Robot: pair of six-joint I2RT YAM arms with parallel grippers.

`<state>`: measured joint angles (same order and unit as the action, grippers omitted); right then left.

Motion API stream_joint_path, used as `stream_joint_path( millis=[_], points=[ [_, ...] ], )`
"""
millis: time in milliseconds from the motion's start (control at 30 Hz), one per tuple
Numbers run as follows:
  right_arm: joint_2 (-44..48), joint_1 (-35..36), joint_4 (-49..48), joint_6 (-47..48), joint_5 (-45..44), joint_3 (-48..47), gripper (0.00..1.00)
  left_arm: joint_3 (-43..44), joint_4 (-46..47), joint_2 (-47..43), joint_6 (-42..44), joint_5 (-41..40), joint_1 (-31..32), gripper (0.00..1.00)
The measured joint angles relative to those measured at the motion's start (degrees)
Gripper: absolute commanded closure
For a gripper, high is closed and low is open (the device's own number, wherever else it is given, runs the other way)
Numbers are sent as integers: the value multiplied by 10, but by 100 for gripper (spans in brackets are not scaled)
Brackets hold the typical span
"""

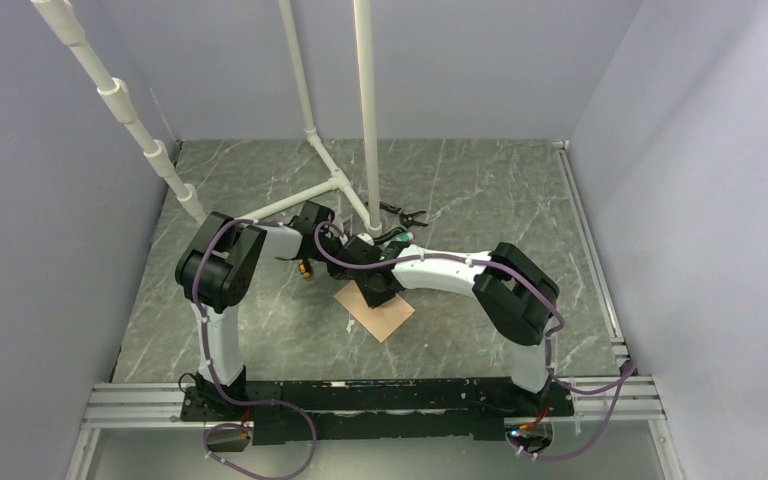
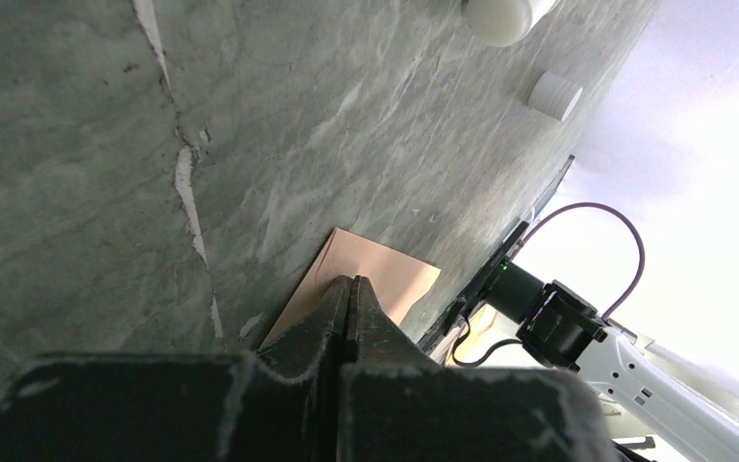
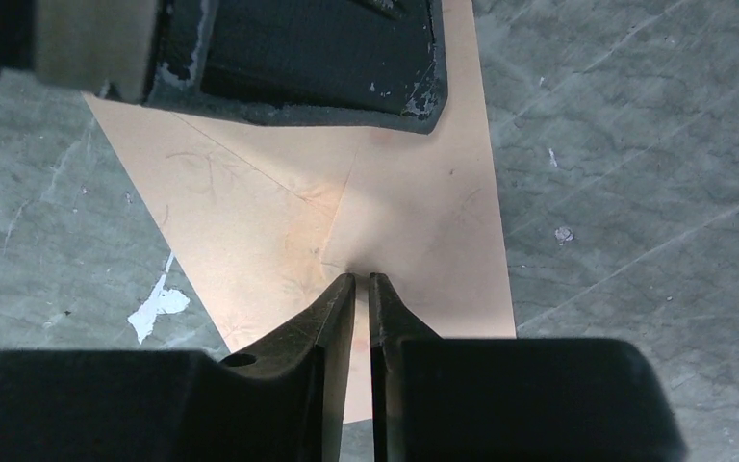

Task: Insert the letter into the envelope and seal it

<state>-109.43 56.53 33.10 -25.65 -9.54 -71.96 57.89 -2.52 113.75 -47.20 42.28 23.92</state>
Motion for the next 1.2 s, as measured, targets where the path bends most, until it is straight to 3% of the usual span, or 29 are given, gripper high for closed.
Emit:
stream_joint_path(
  millis=[567, 767, 933, 1200],
  points=[
    [-5, -3, 14, -29, -5, -8, 80, 0, 0, 0, 0, 0, 0, 98],
    [3, -5, 19, -35, -10, -8, 73, 3, -3, 0, 7, 3, 0, 96],
    [38, -14, 51, -36, -23, -7, 68, 23, -41, -2, 33, -5, 1, 84],
    [203, -86, 39, -71, -67, 24, 60, 72, -121, -45, 73, -14, 1, 56]
  ],
)
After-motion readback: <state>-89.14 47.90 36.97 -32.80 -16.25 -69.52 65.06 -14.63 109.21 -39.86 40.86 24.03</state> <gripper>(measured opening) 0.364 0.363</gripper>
